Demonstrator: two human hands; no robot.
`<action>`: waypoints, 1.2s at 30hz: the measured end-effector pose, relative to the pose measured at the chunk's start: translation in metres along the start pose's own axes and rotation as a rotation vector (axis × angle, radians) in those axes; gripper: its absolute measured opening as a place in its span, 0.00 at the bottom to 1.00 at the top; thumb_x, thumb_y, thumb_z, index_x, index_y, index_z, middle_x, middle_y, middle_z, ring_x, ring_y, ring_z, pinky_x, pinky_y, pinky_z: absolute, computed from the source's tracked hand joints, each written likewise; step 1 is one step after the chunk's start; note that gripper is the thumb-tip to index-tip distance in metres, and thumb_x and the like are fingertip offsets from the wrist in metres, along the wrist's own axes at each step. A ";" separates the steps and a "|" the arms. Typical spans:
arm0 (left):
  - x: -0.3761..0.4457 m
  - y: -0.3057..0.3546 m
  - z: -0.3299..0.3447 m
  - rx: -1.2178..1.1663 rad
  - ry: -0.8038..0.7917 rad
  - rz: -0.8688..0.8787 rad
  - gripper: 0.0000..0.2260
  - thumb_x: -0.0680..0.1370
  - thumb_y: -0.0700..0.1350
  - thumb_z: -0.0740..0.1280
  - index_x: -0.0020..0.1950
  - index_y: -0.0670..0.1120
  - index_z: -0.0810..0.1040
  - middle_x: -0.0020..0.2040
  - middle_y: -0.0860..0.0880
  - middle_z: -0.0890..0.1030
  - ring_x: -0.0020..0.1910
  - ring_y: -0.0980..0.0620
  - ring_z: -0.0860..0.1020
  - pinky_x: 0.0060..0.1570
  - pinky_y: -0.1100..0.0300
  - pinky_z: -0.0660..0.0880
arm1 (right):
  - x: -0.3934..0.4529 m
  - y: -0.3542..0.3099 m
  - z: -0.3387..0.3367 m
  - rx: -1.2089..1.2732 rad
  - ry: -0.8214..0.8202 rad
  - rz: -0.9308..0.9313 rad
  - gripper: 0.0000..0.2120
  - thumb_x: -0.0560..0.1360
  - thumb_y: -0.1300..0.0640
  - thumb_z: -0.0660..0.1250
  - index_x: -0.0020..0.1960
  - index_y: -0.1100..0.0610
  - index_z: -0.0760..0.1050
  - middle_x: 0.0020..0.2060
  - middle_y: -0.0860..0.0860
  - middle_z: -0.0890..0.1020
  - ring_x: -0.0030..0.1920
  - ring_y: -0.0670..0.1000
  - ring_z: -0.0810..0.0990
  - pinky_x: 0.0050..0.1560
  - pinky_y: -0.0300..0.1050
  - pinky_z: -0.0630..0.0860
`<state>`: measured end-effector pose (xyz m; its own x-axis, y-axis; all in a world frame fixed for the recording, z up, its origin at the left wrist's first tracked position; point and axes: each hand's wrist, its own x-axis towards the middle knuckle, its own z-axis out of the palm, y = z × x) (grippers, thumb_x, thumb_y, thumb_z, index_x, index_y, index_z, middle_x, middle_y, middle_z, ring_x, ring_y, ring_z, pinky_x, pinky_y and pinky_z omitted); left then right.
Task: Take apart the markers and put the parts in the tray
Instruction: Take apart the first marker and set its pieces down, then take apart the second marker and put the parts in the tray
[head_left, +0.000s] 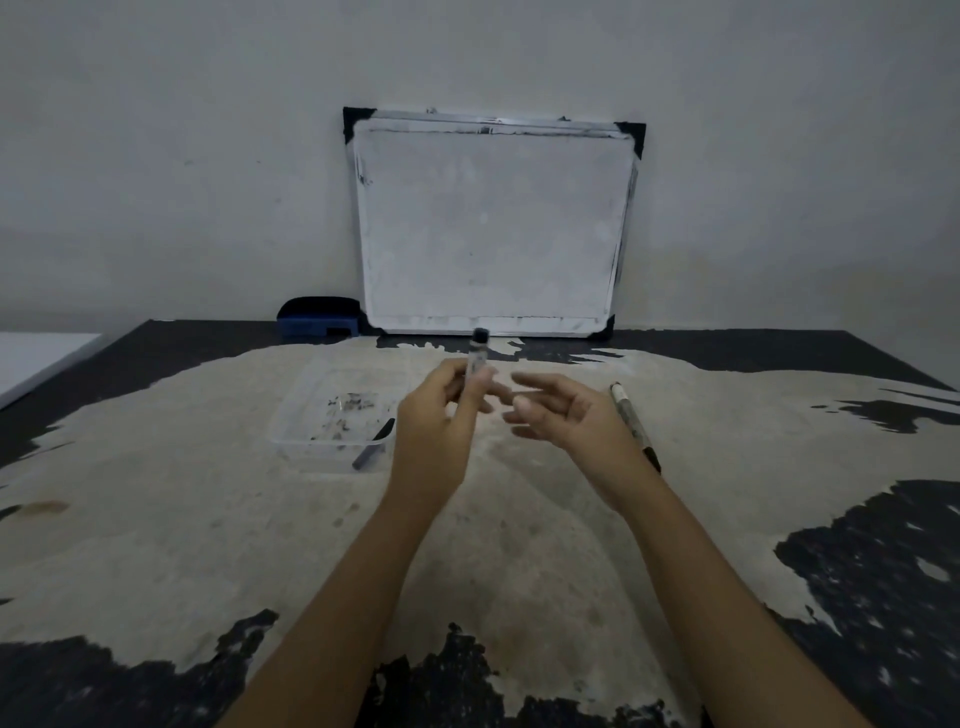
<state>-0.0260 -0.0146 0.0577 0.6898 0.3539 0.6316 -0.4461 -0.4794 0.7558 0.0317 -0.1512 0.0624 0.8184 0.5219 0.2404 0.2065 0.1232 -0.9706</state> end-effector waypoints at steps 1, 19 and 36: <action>0.000 0.001 -0.001 -0.077 0.015 -0.053 0.06 0.79 0.44 0.60 0.48 0.45 0.76 0.42 0.52 0.83 0.40 0.58 0.81 0.41 0.68 0.76 | 0.000 0.001 0.002 -0.031 -0.030 0.023 0.14 0.73 0.62 0.68 0.58 0.59 0.76 0.50 0.60 0.83 0.47 0.52 0.83 0.49 0.42 0.81; -0.022 -0.041 0.006 0.655 -0.375 -0.146 0.25 0.79 0.57 0.52 0.73 0.48 0.58 0.76 0.48 0.55 0.75 0.51 0.51 0.72 0.52 0.48 | 0.005 0.028 -0.033 -1.076 0.609 0.253 0.14 0.73 0.59 0.66 0.57 0.63 0.78 0.45 0.62 0.83 0.41 0.58 0.81 0.38 0.44 0.74; -0.023 -0.049 0.004 0.780 -0.503 -0.232 0.24 0.80 0.57 0.50 0.73 0.49 0.56 0.77 0.46 0.48 0.76 0.47 0.46 0.72 0.49 0.46 | 0.007 0.033 -0.041 -1.203 0.737 0.109 0.15 0.76 0.55 0.64 0.49 0.68 0.78 0.41 0.63 0.79 0.39 0.60 0.78 0.41 0.53 0.77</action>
<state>-0.0173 -0.0024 0.0051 0.9586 0.2076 0.1951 0.1127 -0.9053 0.4095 0.0662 -0.1786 0.0328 0.8707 -0.1184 0.4774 0.1429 -0.8678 -0.4758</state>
